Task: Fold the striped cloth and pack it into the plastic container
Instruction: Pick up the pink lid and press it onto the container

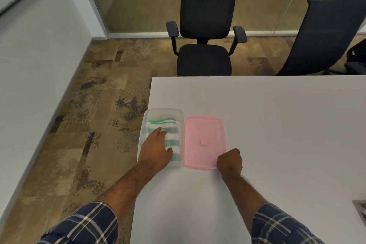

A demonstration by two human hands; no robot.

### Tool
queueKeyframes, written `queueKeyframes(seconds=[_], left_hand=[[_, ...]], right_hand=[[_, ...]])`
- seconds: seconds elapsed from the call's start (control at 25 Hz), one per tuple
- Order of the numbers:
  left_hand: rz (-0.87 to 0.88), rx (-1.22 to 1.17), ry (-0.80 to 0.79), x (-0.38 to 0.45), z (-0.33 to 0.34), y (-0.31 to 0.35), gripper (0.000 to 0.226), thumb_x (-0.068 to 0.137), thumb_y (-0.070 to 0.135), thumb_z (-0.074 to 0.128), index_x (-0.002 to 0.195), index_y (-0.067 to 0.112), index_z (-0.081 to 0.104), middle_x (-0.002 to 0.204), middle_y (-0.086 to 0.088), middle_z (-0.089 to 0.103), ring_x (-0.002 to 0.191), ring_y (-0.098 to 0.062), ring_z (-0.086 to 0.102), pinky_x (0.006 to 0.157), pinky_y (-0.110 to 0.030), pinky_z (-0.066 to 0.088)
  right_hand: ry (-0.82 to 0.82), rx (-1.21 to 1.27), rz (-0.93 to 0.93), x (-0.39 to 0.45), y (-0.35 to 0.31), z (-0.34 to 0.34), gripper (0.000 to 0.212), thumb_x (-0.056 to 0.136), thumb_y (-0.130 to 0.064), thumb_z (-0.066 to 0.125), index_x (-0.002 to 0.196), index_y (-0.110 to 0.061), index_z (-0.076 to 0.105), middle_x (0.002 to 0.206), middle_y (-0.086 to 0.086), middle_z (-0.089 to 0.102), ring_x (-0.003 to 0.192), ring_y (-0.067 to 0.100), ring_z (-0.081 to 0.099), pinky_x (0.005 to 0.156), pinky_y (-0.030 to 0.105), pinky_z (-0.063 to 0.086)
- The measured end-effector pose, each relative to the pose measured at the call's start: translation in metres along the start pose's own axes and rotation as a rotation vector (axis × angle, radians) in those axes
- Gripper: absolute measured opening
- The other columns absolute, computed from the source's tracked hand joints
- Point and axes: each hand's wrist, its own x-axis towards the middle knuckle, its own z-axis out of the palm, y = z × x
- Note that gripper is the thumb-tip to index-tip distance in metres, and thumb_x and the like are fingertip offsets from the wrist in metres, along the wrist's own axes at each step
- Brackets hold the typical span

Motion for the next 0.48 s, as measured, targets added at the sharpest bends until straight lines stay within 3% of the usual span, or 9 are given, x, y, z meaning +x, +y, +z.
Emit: queueKeyframes(seconds=[0.12, 0.24, 0.32, 0.48], left_hand=[[-0.021, -0.080, 0.015, -0.010, -0.001, 0.008, 0.061, 0.088, 0.027, 0.065, 0.144, 0.011, 0.046, 0.157, -0.008, 0.039, 0.143, -0.026, 0.037, 0.118, -0.037, 0.031], [-0.015, -0.199, 0.058, -0.020, -0.006, 0.026, 0.055, 0.089, 0.026, 0.067, 0.139, 0.010, 0.051, 0.150, -0.009, 0.049, 0.137, -0.025, 0.046, 0.115, -0.035, 0.036], [-0.025, -0.340, 0.081, -0.023, -0.016, 0.049, 0.051, 0.090, 0.028, 0.066, 0.137, 0.011, 0.054, 0.145, -0.007, 0.055, 0.132, -0.024, 0.051, 0.111, -0.031, 0.037], [-0.045, -0.643, 0.004, -0.030, -0.046, 0.108, 0.051, 0.094, 0.045, 0.057, 0.139, 0.022, 0.053, 0.144, 0.002, 0.057, 0.127, -0.019, 0.057, 0.101, -0.028, 0.043]], right_hand=[[0.122, 0.121, -0.092, -0.012, -0.014, -0.016, 0.014, 0.085, 0.000, 0.046, 0.099, 0.000, 0.046, 0.098, 0.022, 0.062, 0.093, 0.043, 0.062, 0.071, 0.033, 0.042], [0.183, 0.192, -0.301, -0.030, -0.029, -0.034, 0.010, 0.083, 0.000, 0.048, 0.085, -0.008, 0.043, 0.072, 0.003, 0.054, 0.074, 0.034, 0.059, 0.057, 0.026, 0.036], [0.214, 0.259, -0.393, -0.043, -0.041, -0.047, 0.014, 0.081, -0.003, 0.051, 0.080, -0.013, 0.041, 0.066, -0.003, 0.050, 0.063, 0.024, 0.054, 0.048, 0.023, 0.032], [0.331, 0.293, -0.601, -0.077, -0.064, -0.067, 0.021, 0.083, -0.015, 0.058, 0.076, -0.023, 0.041, 0.067, -0.006, 0.055, 0.055, 0.008, 0.051, 0.047, 0.018, 0.033]])
